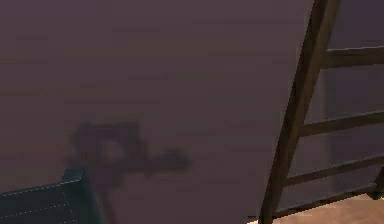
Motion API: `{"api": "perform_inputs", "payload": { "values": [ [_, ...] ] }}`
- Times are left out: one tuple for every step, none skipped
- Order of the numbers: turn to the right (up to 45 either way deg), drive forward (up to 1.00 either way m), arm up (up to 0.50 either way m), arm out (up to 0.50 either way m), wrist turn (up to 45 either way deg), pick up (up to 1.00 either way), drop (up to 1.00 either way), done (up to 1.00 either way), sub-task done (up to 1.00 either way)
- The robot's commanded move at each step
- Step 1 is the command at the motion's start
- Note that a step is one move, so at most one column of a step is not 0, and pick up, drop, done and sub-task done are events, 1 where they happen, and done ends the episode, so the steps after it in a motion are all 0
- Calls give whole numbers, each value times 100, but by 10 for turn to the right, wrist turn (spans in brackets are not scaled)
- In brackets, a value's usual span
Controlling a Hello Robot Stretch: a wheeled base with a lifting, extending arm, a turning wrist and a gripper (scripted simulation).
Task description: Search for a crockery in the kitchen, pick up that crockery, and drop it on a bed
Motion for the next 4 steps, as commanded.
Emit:
{"api": "perform_inputs", "payload": {
  "values": [
    [120,0,0,0,0,0,0,0,0],
    [-450,0,0,0,0,0,0,0,0],
    [-180,0,0,0,0,0,0,0,0],
    [450,0,0,0,0,0,0,0,0]
  ]
}}
